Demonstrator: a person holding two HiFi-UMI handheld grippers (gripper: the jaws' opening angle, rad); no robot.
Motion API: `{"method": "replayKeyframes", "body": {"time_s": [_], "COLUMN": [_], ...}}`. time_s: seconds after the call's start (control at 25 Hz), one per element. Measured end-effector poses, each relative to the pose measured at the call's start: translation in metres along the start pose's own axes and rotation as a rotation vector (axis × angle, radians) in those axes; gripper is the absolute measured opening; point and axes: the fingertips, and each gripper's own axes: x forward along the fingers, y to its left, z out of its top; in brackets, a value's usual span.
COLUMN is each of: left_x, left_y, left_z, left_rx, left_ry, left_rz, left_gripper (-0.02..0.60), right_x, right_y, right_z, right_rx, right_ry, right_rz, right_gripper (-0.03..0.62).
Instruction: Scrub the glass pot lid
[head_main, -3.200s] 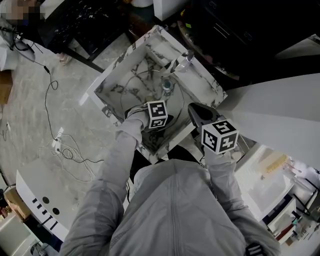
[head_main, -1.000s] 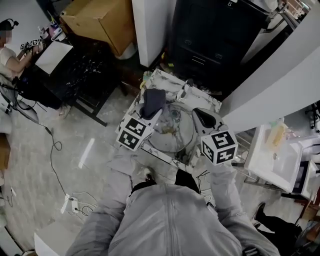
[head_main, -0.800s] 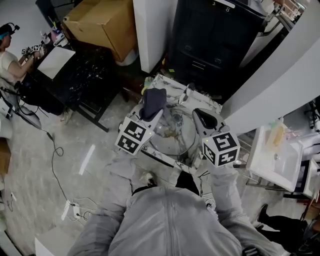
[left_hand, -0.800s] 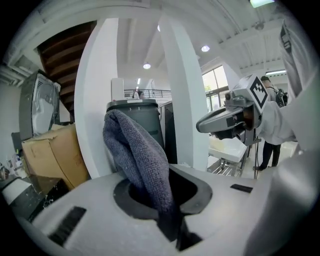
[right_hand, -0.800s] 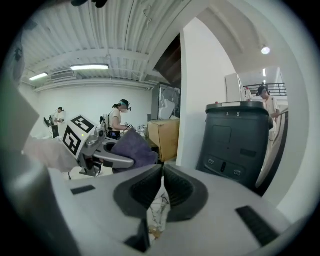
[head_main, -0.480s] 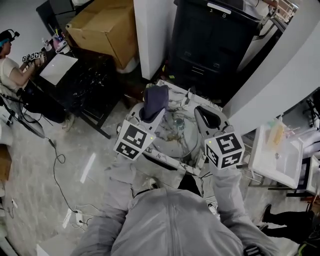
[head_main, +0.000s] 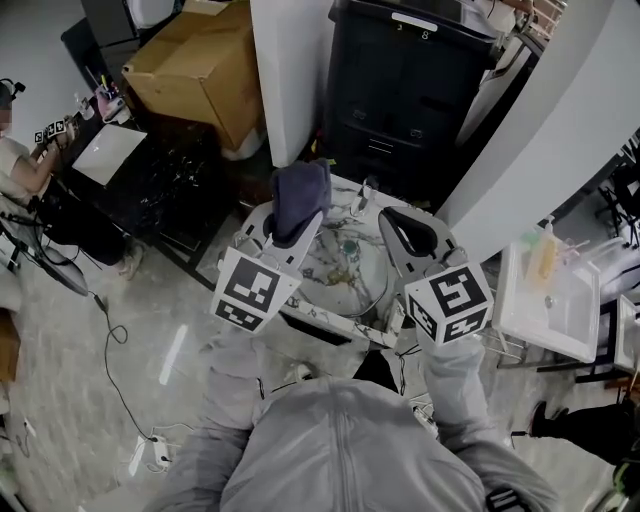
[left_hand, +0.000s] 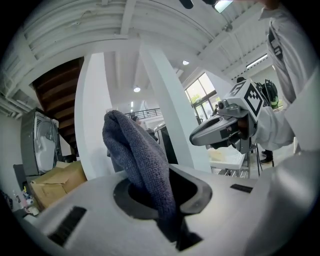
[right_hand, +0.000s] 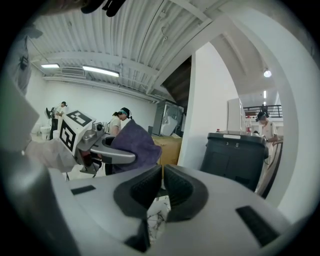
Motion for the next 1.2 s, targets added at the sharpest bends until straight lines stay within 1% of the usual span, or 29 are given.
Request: {"method": "replayKeyframes", "body": {"time_s": [0.16,0.4,0.96,1.2], "left_x": [-0.003,-0.006,-0.016,-0.017], "left_y": [-0.005,-0.009,-0.015,-0.018], "left_z": [0.004,-0.002,-0.012,-0.008], "left_rx": [0.008,0.003,-0.015,-0.004], "left_ry": [-0.013,-0.009,0.001,-0.009], "left_rz": [-0.008,-0.02,-0.034,-0.04], "left_gripper": [0.066,0.066,0.066,0.066], "right_x": [-0.006,-0.011,-0.008,-0.011], "right_y": [0.002,0.001,0.015,0.016], "right_z": [0.0,-0.005,-0.012,-0.013], "right_rx": [-0.006,0.004,0.015,0.013], "right_ry": [0.008,0.02,0.027,0.027], "right_rz": [-0.016,-0.037,-0.014,-0.016], "right_gripper": [0.034,0.034,0.034,0.034]}}
